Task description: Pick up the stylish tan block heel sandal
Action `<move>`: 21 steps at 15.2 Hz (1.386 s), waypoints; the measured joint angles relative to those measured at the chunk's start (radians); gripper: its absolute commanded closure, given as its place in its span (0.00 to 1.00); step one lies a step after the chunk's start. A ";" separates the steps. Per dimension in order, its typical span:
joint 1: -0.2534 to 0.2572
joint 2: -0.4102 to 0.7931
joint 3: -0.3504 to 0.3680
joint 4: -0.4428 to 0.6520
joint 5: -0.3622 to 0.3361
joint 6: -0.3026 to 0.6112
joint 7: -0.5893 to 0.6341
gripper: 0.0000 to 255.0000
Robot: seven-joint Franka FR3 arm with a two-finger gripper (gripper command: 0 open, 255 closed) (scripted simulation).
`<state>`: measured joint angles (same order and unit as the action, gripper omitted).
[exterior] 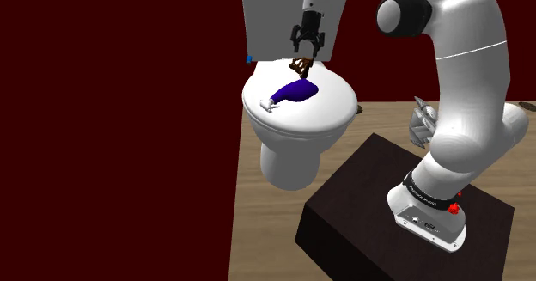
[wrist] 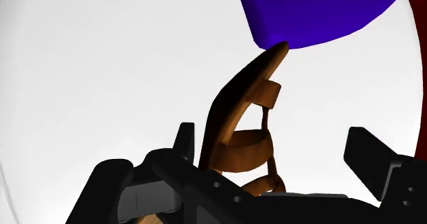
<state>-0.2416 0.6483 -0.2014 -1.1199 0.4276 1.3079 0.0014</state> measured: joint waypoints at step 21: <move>-0.007 0.061 0.003 -0.002 0.013 0.048 -0.011 1.00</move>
<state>-0.2486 0.7093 -0.1985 -1.1217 0.4410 1.3563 -0.0097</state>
